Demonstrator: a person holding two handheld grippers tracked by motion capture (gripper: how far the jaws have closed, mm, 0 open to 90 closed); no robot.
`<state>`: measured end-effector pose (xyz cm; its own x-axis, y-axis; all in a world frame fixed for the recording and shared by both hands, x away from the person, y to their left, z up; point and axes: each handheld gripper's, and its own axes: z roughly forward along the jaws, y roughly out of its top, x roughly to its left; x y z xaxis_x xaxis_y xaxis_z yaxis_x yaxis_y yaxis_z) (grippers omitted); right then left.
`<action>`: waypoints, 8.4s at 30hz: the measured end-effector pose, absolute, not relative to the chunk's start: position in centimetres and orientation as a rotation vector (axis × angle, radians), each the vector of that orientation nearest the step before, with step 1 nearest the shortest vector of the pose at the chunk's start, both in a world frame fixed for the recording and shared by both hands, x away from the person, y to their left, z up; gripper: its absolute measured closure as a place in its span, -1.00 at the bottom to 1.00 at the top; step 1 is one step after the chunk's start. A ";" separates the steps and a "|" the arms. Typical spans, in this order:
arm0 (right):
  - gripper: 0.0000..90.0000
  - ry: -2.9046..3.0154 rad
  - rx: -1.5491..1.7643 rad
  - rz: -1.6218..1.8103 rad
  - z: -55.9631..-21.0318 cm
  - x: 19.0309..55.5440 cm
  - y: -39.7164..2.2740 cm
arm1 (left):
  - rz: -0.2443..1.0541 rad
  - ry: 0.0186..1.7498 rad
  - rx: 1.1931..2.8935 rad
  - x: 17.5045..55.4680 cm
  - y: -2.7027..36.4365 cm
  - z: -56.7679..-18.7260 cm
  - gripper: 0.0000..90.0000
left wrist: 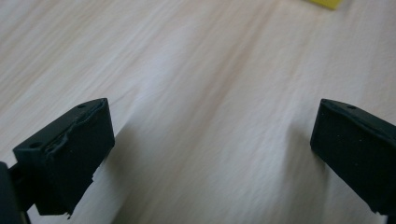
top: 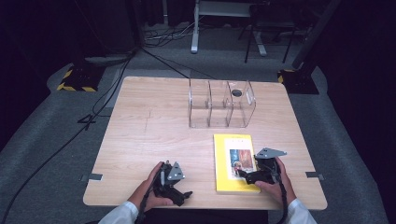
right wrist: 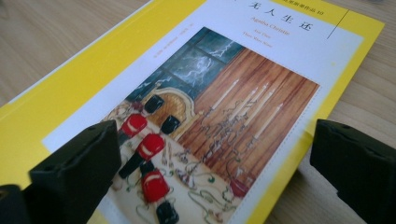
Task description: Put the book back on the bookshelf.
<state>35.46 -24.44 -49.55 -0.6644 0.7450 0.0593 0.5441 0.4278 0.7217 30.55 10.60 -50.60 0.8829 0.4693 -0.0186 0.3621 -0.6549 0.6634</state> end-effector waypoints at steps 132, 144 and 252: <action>0.46 2.988 0.454 0.618 -46.9 36.4 -17.1 | 0.251 0.410 2.355 31.7 9.6 -48.8 0.01; 0.60 2.949 0.471 0.807 -47.5 36.6 -17.6 | 0.241 0.400 2.355 31.9 10.0 -48.8 0.01; 0.61 2.482 0.118 0.882 -46.2 35.3 -11.6 | 0.519 0.512 2.429 31.1 10.7 -44.8 0.17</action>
